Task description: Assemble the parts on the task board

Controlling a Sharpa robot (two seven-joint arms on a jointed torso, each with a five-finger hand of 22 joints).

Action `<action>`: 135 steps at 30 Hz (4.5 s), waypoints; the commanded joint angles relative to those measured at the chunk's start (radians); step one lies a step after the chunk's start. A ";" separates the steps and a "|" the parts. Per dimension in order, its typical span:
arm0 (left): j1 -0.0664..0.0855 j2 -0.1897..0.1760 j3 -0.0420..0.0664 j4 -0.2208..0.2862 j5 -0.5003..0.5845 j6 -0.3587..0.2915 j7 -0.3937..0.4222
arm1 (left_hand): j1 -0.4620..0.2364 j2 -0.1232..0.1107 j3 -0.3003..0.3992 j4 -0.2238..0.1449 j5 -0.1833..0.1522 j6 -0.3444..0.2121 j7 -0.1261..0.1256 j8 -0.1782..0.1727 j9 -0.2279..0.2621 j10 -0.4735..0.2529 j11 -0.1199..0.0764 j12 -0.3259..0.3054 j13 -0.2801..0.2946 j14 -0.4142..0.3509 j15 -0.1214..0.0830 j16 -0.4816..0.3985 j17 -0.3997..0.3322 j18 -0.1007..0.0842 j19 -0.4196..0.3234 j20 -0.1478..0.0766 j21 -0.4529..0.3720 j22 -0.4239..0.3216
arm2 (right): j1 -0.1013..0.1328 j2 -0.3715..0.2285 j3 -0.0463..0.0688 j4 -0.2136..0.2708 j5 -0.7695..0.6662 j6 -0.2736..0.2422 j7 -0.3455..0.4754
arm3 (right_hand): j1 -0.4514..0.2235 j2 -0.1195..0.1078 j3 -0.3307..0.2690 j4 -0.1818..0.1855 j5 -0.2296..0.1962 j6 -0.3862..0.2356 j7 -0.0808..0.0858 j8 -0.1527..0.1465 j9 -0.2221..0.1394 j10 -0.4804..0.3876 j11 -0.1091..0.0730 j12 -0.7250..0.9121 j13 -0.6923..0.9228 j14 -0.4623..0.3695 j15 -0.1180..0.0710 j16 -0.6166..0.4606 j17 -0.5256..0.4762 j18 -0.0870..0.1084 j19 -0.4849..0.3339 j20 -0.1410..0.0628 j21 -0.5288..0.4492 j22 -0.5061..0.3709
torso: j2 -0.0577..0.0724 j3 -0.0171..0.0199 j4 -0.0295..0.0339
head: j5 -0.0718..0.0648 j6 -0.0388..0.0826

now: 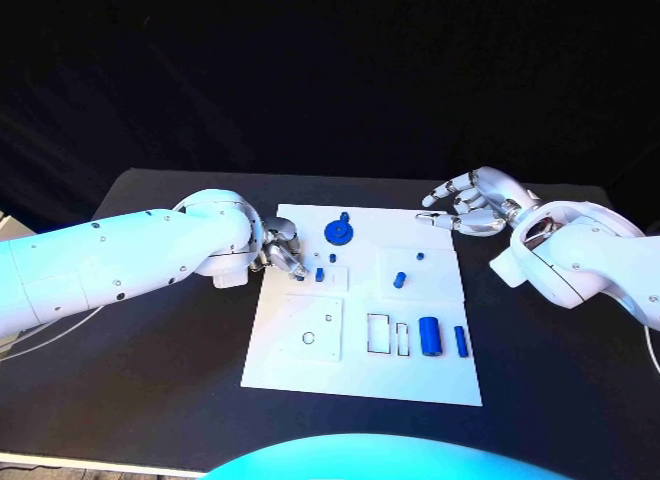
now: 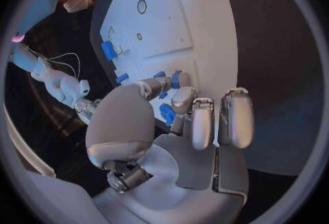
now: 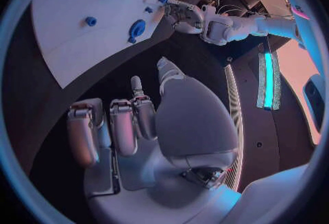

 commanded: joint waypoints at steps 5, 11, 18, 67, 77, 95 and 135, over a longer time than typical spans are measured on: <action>-0.006 0.002 -0.004 -0.003 0.001 0.053 -0.012 | -0.003 0.006 0.160 -0.155 0.007 0.001 -0.005 -0.001 -0.001 0.006 -0.001 0.003 0.002 0.101 -0.008 0.005 0.242 -0.013 0.007 -0.002 0.004 0.032 | -0.001 -0.001 0.000 0.002 -0.008 0.013 0.004 | 0.002 0.010 0.002 0.000 0.000 -0.005 -0.003 0.004 -0.001 0.001 -0.005 -0.002 0.137 0.075 -0.006 -0.005 0.137 -0.014 0.103 -0.005 0.002 0.262 | -0.001 0.0000 0.0011 | -0.001 -0.001; -0.007 -0.001 -0.005 -0.004 -0.002 0.045 -0.017 | -0.008 0.006 0.166 -0.158 0.015 0.004 -0.006 0.002 0.000 0.010 -0.002 0.007 0.008 0.102 -0.008 0.007 0.245 -0.014 0.008 -0.002 0.005 0.035 | -0.001 -0.002 0.000 0.003 -0.008 0.013 0.004 | 0.002 0.010 0.002 0.000 0.000 -0.005 -0.003 0.004 -0.001 0.001 -0.005 -0.002 0.137 0.075 -0.006 -0.005 0.137 -0.014 0.103 -0.005 0.002 0.262 | -0.001 -0.0003 0.0008 | -0.001 0.000; -0.007 -0.005 -0.004 -0.003 0.000 0.028 -0.022 | -0.018 0.004 0.174 -0.164 0.031 0.006 -0.008 0.008 0.002 0.013 -0.004 0.010 0.012 0.103 -0.010 0.008 0.247 -0.015 0.010 -0.004 0.007 0.038 | -0.001 -0.002 0.000 0.003 -0.008 0.013 0.004 | 0.002 0.010 0.002 0.000 0.000 -0.005 -0.003 0.004 -0.001 0.001 -0.005 -0.002 0.137 0.075 -0.006 -0.005 0.137 -0.014 0.103 -0.005 0.002 0.262 | 0.000 -0.0005 0.0004 | -0.002 0.001; -0.007 0.005 -0.004 -0.020 0.046 0.014 -0.036 | -0.163 -0.007 0.023 -0.068 0.011 0.029 -0.027 0.017 -0.013 0.026 -0.016 0.021 0.038 0.103 -0.020 0.010 0.250 -0.015 0.011 -0.014 0.005 0.041 | -0.001 -0.003 0.000 0.001 -0.008 0.018 0.003 | 0.002 0.010 0.001 0.000 0.001 -0.005 -0.003 0.006 -0.001 0.000 -0.005 -0.004 0.135 0.074 -0.007 -0.007 0.134 -0.013 0.102 -0.005 -0.001 0.261 | 0.000 -0.0002 0.0012 | -0.007 0.003; -0.007 0.010 -0.004 -0.030 0.053 0.018 -0.034 | -0.177 -0.009 -0.008 -0.049 0.011 0.031 -0.026 0.015 -0.018 0.024 -0.015 0.019 0.037 0.103 -0.020 0.010 0.249 -0.015 0.010 -0.014 0.004 0.040 | -0.001 -0.003 0.000 0.001 -0.008 0.021 0.006 | 0.001 0.009 0.001 0.001 0.001 -0.006 -0.003 0.006 -0.002 -0.001 -0.005 -0.005 0.135 0.074 -0.007 -0.007 0.134 -0.013 0.102 -0.005 -0.002 0.260 | 0.000 -0.0008 0.0008 | -0.008 0.002; -0.007 0.012 -0.004 -0.039 0.055 0.016 -0.035 | -0.206 -0.021 -0.152 0.023 0.008 0.040 -0.023 0.012 -0.030 0.021 -0.012 0.017 0.037 0.103 -0.018 0.010 0.249 -0.015 0.010 -0.012 0.002 0.040 | -0.001 -0.005 0.000 0.002 -0.008 0.017 0.007 | 0.000 0.008 -0.001 0.001 -0.003 -0.007 -0.003 0.006 -0.002 -0.002 -0.005 -0.006 0.134 0.074 -0.007 -0.008 0.132 -0.012 0.100 -0.005 -0.005 0.259 | -0.001 -0.0004 0.0011 | -0.010 0.000; -0.010 0.008 -0.004 -0.028 0.063 0.012 -0.031 | -0.106 0.028 -0.224 0.054 0.019 0.042 -0.030 0.007 -0.040 0.028 -0.018 0.024 0.051 0.105 -0.021 0.013 0.255 -0.016 0.014 -0.015 0.003 0.046 | -0.001 -0.004 0.000 0.001 -0.008 0.019 0.003 | -0.004 0.008 -0.002 0.002 -0.005 -0.007 -0.003 0.006 -0.002 0.000 -0.004 -0.004 0.136 0.074 -0.007 -0.008 0.133 -0.013 0.101 -0.005 -0.003 0.260 | 0.000 -0.0002 0.0007 | -0.012 -0.001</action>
